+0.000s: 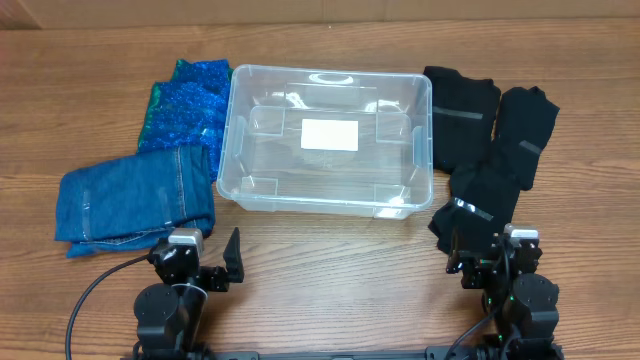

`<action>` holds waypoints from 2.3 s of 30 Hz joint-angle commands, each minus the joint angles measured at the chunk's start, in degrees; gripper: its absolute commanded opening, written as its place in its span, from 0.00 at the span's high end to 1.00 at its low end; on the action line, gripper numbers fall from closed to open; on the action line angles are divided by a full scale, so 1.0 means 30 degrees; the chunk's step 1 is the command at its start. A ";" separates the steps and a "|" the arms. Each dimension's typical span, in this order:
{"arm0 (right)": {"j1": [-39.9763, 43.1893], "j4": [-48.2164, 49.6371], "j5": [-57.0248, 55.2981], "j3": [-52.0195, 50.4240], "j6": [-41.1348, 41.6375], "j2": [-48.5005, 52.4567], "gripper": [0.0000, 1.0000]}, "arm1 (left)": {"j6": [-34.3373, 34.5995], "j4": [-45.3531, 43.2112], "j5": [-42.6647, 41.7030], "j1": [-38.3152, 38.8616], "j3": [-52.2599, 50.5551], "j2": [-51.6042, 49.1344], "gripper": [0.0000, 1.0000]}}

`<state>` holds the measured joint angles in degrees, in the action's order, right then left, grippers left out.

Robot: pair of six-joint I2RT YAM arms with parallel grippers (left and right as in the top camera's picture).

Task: Pack container
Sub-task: 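Move the left gripper down to the folded blue jeans and grasp them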

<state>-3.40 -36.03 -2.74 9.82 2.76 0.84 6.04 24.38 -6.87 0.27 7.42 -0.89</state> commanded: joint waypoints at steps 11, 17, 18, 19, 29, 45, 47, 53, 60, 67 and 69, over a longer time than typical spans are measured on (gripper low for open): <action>0.0051 -0.0007 0.0117 -0.0328 0.0015 -0.0204 0.00 | 0.0270 -0.0117 -0.0073 -0.0117 -0.0138 -0.0044 0.00; 0.0051 -0.0007 0.0117 -0.0328 0.0007 -0.0204 0.00 | 0.0270 -0.0117 -0.0073 -0.0117 -0.0138 -0.0044 0.00; 0.0051 -0.0007 0.0117 -0.0328 0.0015 -0.0204 0.00 | 0.0277 -0.0117 -0.0073 -0.0117 -0.0138 -0.0044 0.00; 0.0051 -0.0007 0.0117 -0.0328 0.0015 -0.0204 0.00 | 0.0277 -0.0117 -0.0073 -0.0117 -0.0138 -0.0044 0.00; 0.0051 -0.0007 0.0117 -0.0328 0.0015 -0.0204 0.00 | 0.0284 -0.0481 -0.0087 -0.0117 -0.0138 -0.0044 0.00; 0.0051 -0.0007 0.0117 -0.0328 0.0015 -0.0204 0.00 | 0.3424 0.4466 0.3264 -0.0117 0.7322 -0.3920 0.00; 0.0051 -0.0007 0.0117 -0.0328 0.0015 -0.0204 0.00 | 0.2492 0.5508 0.3388 -0.0117 1.0025 -0.6258 0.00; 0.0051 -0.0007 0.0117 -0.0328 0.0015 -0.0204 0.00 | 0.2229 0.8051 -0.0954 -0.0087 1.8731 -1.2633 0.00; 0.0051 -0.0007 0.0117 -0.0328 0.0015 -0.0204 0.00 | 0.4932 1.1140 0.8641 -0.0270 2.1340 -1.5715 0.00; 0.0051 -0.0007 0.0117 -0.0328 0.0015 -0.0204 0.00 | 0.5588 1.1948 0.6404 -0.5085 2.1449 -1.9380 0.00; 0.0051 -0.0007 0.0117 -0.0328 0.0015 -0.0204 0.00 | 0.5581 1.1883 0.4415 -0.7315 2.1449 -2.0531 0.00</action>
<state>-3.40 -36.01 -2.76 9.82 2.74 0.84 20.56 60.07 12.99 -11.97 70.57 -57.45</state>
